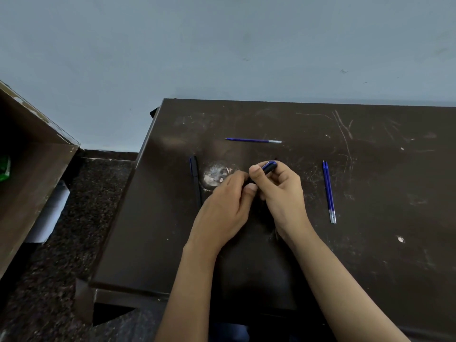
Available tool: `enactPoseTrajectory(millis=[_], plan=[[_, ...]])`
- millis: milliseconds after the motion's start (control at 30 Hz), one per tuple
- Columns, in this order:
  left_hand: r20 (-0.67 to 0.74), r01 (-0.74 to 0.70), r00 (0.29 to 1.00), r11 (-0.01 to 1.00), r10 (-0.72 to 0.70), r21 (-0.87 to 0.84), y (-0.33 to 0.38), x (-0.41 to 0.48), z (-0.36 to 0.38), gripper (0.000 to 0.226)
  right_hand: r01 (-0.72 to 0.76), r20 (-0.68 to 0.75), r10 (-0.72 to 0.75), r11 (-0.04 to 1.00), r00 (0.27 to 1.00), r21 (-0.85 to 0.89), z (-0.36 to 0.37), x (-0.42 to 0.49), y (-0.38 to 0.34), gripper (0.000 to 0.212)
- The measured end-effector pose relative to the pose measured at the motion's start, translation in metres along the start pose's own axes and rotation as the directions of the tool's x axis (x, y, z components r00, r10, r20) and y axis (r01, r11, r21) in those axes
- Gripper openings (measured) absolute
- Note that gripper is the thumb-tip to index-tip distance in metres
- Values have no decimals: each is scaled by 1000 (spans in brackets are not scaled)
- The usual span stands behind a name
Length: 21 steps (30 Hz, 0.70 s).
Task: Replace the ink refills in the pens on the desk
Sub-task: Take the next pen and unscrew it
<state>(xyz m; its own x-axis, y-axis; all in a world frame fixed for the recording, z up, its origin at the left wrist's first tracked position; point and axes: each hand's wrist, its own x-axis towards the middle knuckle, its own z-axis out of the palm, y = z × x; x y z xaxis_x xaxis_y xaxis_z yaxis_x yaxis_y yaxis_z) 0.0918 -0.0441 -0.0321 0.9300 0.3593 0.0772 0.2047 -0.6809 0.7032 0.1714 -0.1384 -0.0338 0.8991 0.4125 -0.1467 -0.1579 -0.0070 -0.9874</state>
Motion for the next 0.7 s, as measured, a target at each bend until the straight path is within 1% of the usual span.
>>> enactPoseTrajectory(millis=[67, 200, 300, 433, 600, 667, 700], plan=[[-45, 32, 999, 998, -30, 53, 2, -1, -3, 27, -24, 45, 20, 996, 999, 91, 3, -2, -2, 11], [-120, 68, 992, 975, -43, 213, 3, -3, -11, 25, -95, 104, 71, 965, 992, 245, 9, -4, -4, 9], [-146, 104, 987, 967, -71, 234, 1, -2, -15, 24, -106, 138, 72, 961, 988, 254, 10, -2, -2, 9], [-145, 131, 985, 963, -99, 235, 4, -4, -18, 28, -119, 163, 76, 955, 984, 273, 10, -2, -2, 10], [-176, 216, 969, 942, -174, 257, -2, -5, -21, 49, -66, 209, 1, 951, 978, 301, 9, -2, -7, 8], [-184, 215, 969, 936, -168, 279, -5, -6, -23, 52, -68, 173, 4, 929, 985, 363, 9, -2, -7, 11], [-191, 216, 967, 939, -168, 268, -7, -7, -24, 50, -68, 127, 17, 911, 992, 408, 7, 1, -6, 8]])
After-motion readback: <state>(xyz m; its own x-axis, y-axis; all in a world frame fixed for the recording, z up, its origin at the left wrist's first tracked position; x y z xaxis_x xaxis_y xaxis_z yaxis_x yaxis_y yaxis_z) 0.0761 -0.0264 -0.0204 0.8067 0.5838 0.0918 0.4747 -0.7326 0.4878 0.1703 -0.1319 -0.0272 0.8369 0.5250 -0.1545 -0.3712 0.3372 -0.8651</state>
